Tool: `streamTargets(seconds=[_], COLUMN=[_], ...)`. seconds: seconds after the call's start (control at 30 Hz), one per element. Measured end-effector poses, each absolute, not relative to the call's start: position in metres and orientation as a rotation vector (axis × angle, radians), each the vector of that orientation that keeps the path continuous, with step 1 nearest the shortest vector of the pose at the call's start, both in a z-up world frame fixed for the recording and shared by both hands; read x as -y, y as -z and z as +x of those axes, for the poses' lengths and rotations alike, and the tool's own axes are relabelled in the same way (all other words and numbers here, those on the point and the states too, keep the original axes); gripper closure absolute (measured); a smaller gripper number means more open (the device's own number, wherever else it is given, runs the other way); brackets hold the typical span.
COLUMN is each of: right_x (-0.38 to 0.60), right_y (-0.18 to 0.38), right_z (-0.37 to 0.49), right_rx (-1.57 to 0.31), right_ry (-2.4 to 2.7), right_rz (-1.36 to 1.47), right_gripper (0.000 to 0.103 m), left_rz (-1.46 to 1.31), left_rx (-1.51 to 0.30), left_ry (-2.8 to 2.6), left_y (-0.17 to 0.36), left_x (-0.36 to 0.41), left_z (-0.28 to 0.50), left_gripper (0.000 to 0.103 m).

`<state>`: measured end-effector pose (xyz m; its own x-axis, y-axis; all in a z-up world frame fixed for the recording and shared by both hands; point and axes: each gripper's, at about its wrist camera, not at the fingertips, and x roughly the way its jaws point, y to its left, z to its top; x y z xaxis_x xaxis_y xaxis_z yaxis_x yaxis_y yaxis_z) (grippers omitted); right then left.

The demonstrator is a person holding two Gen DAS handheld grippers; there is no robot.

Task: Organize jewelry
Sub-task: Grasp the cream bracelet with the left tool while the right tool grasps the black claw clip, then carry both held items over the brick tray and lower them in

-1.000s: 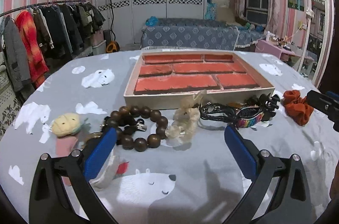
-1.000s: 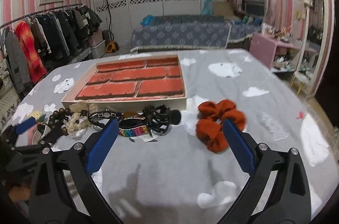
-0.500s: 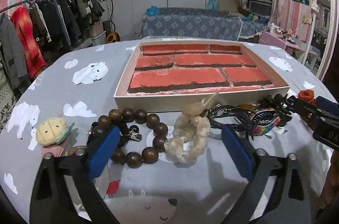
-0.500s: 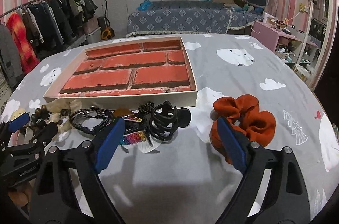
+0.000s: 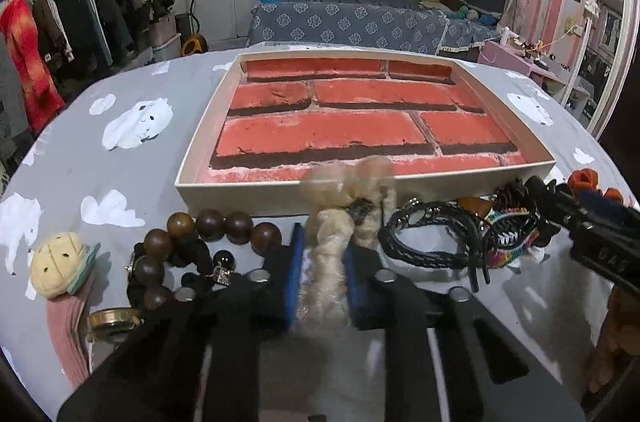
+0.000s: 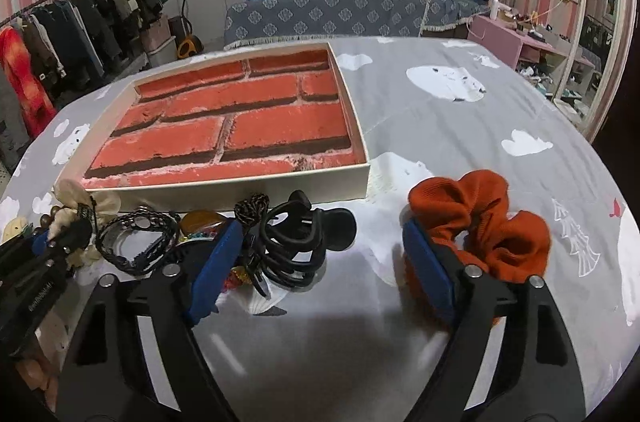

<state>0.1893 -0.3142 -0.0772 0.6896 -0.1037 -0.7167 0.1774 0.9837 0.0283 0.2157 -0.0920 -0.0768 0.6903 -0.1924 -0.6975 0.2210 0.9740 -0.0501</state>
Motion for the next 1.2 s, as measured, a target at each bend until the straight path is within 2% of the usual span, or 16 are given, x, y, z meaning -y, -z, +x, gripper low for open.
streamTargets(seconds=[0.07, 0.13, 0.2, 0.23, 0.27, 0.6, 1.2], right_x=[0.314, 0.314, 0.312, 0.310, 0.309, 0.303, 0.291], right_y=[0.078, 0.081, 0.083, 0.083, 0.083, 0.046, 0.017], right_z=[0.192, 0.196, 0.197, 0.196, 0.196, 0.168, 0.118], right_rx=[-0.793, -0.809, -0.815, -0.811, -0.814, -0.726, -0.645], right_ry=[0.162, 0.156, 0.150, 0.136, 0.129, 0.072, 0.028], right_rz=[0.095, 0.097, 0.101, 0.096, 0.100, 0.081, 0.065], right_gripper=[0.030, 0.045, 0.050, 0.063, 0.066, 0.067, 0.066], left_rz=[0.032, 0.027, 0.021, 0.018, 0.016, -0.003, 0.013], left_rx=[-0.769, -0.764, -0.762, -0.760, -0.758, -0.695, -0.609], left_ry=[0.231, 0.230, 0.231, 0.232, 0.233, 0.242, 0.226], left_y=[0.076, 0.075, 0.074, 0.074, 0.073, 0.049, 0.015], left_x=[0.090, 0.088, 0.087, 0.087, 0.086, 0.080, 0.073], left_z=[0.218, 0.220, 0.220, 0.220, 0.219, 0.204, 0.155], left_gripper=[0.088, 0.089, 0.089, 0.090, 0.090, 0.090, 0.091])
